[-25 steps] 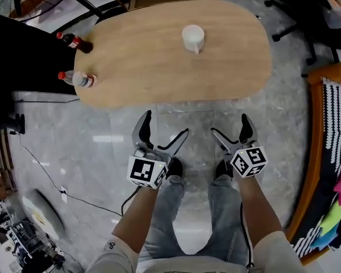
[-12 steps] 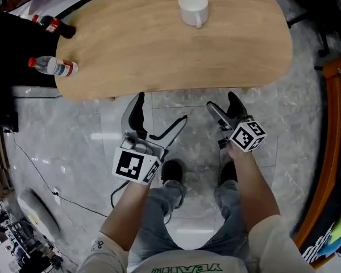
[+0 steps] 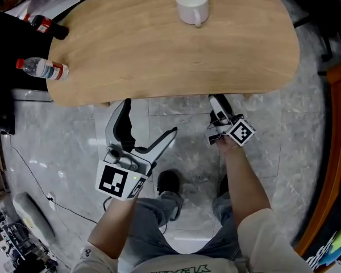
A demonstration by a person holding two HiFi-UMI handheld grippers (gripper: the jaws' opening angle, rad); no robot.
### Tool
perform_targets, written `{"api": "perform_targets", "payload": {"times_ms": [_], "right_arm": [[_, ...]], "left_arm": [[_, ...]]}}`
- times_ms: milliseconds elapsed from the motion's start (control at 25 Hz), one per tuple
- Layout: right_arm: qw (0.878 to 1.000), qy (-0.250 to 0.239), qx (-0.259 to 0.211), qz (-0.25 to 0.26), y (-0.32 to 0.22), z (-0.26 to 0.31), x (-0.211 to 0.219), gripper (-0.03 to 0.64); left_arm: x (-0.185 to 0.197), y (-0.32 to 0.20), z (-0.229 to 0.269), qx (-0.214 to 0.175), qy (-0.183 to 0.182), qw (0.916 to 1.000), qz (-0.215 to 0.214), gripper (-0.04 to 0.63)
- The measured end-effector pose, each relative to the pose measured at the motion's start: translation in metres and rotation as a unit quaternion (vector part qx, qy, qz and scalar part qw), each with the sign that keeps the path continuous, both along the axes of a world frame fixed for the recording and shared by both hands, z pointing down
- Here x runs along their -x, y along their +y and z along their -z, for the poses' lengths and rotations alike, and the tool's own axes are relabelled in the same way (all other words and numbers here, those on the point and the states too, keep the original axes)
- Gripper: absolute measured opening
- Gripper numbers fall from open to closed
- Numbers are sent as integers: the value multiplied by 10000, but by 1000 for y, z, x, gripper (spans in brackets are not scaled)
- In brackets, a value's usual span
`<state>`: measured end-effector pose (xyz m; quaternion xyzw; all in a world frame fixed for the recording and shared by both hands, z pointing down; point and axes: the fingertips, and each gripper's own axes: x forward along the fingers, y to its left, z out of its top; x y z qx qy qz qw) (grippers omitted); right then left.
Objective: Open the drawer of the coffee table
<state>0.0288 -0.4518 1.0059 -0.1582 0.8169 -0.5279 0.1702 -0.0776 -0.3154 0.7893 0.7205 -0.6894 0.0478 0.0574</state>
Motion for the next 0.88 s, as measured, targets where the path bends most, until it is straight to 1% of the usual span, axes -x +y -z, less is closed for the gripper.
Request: {"api": "perform_targets", "payload": {"times_ms": [160, 320, 360, 440, 560, 880], "right_arm": [[9992, -387, -117, 79, -8, 9, 10, 419], [9957, -786, -434, 245, -16, 28, 14, 420], [9955, -818, -415, 254, -18, 27, 15, 418], [9954, -872, -337, 211, -21, 23, 16, 373], [9944, -977, -381, 115, -22, 25, 15, 362], [9947, -965, -336, 81, -17, 24, 12, 350]], "left_arm": [[7, 1, 1, -74, -63, 9999, 53, 491], [7, 2, 2, -81, -111, 9999, 38, 491], [7, 2, 2, -88, -127, 9999, 46, 491], [10, 3, 3, -102, -157, 9998, 72, 491], [10, 4, 3, -115, -197, 9997, 106, 491], [6, 7, 2, -138, -169, 9996, 151, 491]]}}
